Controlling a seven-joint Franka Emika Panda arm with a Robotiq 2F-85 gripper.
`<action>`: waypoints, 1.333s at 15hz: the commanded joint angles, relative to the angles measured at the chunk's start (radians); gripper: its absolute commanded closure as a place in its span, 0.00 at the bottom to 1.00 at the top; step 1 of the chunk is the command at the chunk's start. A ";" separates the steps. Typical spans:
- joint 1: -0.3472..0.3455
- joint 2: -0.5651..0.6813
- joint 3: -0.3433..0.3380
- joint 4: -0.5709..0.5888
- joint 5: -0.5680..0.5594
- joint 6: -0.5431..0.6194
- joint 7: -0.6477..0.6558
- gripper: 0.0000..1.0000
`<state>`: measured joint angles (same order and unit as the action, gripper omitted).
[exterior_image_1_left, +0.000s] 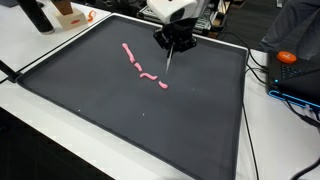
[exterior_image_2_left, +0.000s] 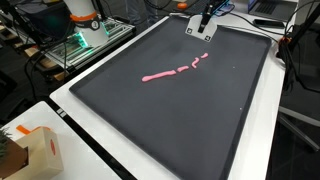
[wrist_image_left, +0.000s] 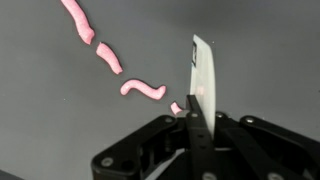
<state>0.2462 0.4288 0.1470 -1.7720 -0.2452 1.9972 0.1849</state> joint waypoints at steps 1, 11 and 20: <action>0.002 0.017 0.002 0.010 0.039 0.031 -0.029 0.99; -0.007 0.033 -0.002 0.022 0.086 0.091 -0.037 0.99; -0.032 0.030 -0.019 0.035 0.125 0.108 -0.036 0.99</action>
<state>0.2284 0.4538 0.1346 -1.7454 -0.1593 2.0896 0.1695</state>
